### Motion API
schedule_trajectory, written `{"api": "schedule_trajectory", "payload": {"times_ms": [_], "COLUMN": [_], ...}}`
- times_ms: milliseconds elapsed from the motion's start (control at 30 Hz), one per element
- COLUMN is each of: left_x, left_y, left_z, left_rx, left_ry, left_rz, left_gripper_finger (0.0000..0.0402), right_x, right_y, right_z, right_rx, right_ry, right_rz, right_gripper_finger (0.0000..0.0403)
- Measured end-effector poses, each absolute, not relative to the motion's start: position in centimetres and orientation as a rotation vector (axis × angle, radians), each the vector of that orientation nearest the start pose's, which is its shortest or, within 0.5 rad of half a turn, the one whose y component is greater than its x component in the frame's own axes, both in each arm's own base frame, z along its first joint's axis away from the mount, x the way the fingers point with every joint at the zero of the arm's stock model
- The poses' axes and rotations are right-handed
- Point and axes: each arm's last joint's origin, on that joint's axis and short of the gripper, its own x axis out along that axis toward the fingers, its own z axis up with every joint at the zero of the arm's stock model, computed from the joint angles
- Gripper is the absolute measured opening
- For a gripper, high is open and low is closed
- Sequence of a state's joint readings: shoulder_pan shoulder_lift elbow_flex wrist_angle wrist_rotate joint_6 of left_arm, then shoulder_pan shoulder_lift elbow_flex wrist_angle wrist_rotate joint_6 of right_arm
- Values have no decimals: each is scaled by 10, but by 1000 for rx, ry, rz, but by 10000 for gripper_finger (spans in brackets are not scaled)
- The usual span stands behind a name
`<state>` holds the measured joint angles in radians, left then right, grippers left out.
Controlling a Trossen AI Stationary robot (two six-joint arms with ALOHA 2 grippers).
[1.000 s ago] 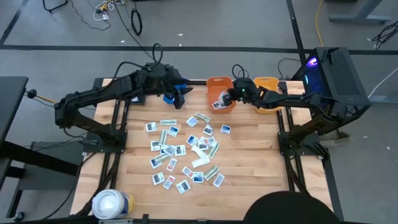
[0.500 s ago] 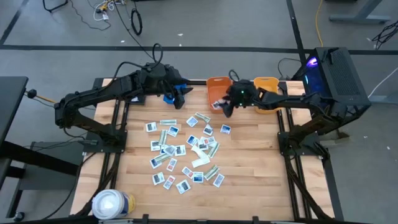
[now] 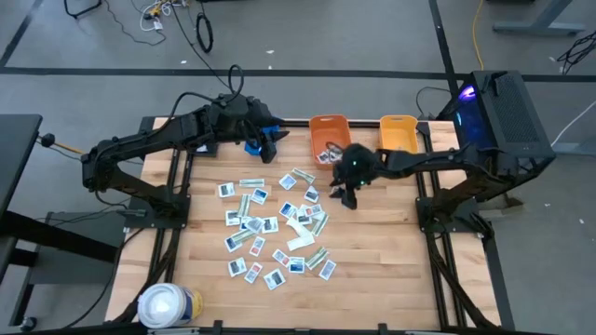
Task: Pick & Place First Aid Supplies
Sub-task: Put the alcohol pad into the black bin
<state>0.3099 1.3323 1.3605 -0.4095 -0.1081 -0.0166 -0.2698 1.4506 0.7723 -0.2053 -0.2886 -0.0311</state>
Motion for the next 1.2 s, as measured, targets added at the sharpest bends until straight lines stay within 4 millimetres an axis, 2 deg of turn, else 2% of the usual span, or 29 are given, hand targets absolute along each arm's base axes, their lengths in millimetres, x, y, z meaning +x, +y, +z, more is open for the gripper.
{"api": "schedule_trajectory", "payload": {"times_ms": [300, 633, 1033, 1200], "left_x": [276, 276, 276, 276], "left_y": [92, 92, 92, 92], "left_z": [391, 391, 391, 391], "left_rx": [-55, -54, -54, -54], "left_ry": [378, 379, 378, 377], "left_rz": [416, 416, 416, 416], "left_gripper_finger": [177, 177, 177, 177], "right_x": [273, 278, 278, 278], "right_y": [-48, -49, -50, -50], "right_z": [176, 147, 128, 128], "right_rx": [69, 99, 83, 82], "right_ry": [939, 1052, 1154, 1156], "right_rz": [-73, -83, -122, -124], "right_gripper_finger": [203, 203, 203, 171]}}
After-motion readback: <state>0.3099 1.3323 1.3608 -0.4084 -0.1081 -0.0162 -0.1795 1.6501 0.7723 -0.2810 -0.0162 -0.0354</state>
